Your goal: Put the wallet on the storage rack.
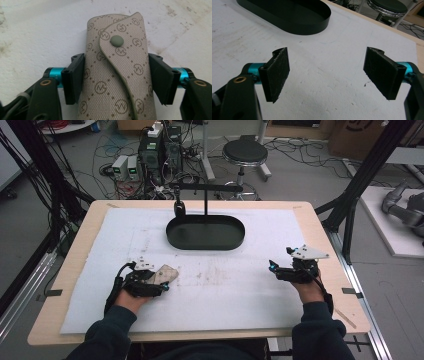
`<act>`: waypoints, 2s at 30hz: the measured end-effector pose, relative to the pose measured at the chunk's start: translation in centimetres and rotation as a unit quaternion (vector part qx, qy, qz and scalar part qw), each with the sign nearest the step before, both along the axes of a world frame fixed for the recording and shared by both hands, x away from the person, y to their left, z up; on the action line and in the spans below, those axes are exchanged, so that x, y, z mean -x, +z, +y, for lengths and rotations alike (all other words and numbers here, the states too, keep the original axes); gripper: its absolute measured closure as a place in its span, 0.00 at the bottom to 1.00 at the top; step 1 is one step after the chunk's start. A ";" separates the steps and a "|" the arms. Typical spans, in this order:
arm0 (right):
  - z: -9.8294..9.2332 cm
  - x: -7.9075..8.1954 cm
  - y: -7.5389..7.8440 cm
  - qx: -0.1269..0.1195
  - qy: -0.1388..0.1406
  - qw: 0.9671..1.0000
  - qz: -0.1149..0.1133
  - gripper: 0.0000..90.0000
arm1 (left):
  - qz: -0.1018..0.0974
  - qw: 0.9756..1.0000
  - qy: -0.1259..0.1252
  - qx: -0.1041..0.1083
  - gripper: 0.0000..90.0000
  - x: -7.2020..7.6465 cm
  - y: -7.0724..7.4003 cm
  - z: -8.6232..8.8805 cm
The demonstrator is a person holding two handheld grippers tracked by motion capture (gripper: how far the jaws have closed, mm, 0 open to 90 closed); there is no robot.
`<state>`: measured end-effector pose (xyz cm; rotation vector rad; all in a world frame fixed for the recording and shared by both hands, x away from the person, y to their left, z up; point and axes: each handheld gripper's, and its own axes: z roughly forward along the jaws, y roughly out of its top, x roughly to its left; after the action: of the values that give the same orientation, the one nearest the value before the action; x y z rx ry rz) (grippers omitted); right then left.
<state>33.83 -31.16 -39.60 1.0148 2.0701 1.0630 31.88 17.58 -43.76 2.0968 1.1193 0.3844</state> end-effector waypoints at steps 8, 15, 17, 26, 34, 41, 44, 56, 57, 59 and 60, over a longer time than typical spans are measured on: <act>-0.1 0.0 0.0 0.000 -0.001 1.000 -0.001 0.24 | -0.037 0.999 -0.010 0.017 0.42 -0.5 1.5 -0.5; -0.1 0.0 0.1 -0.001 0.000 1.000 0.001 0.24 | -0.076 0.996 -0.013 0.051 0.44 -2.1 3.4 -1.4; -0.1 0.0 0.1 -0.002 -0.001 1.000 0.001 0.24 | -0.091 0.994 -0.016 0.061 0.44 -2.8 4.2 -1.8; -0.2 0.0 0.1 -0.005 -0.001 1.000 -0.001 0.24 | -0.117 0.989 -0.036 0.082 0.44 -6.8 6.9 -4.0; -0.4 0.0 0.1 -0.007 0.000 1.000 -0.003 0.24 | -0.115 0.990 -0.060 0.062 0.44 -11.1 7.3 -6.8; -0.5 0.0 0.2 -0.012 -0.002 1.000 -0.001 0.24 | -0.114 0.990 -0.081 0.033 0.44 -14.4 6.3 -9.9; -0.5 0.0 0.2 -0.013 -0.001 1.000 -0.002 0.24 | -0.114 0.990 -0.081 0.022 0.44 -15.3 5.5 -10.9; -1.1 0.2 0.0 -0.018 -0.008 1.000 0.001 0.24 | -0.105 0.993 -0.049 0.018 0.44 -17.7 2.3 -12.1; -1.1 0.2 0.0 -0.019 -0.008 1.000 0.001 0.24 | -0.103 0.993 -0.046 0.017 0.43 -17.9 2.1 -12.2; -1.1 0.2 0.0 -0.017 -0.008 1.000 0.001 0.24 | -0.098 0.994 -0.040 0.013 0.43 -18.1 1.8 -12.3; -1.1 0.2 0.0 -0.019 -0.008 1.000 0.002 0.24 | -0.094 0.995 -0.038 0.014 0.43 -18.2 1.6 -12.3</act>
<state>33.64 -32.22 -39.59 1.0517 2.0486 1.0952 50.05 5.28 -42.15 2.0260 0.9271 0.5152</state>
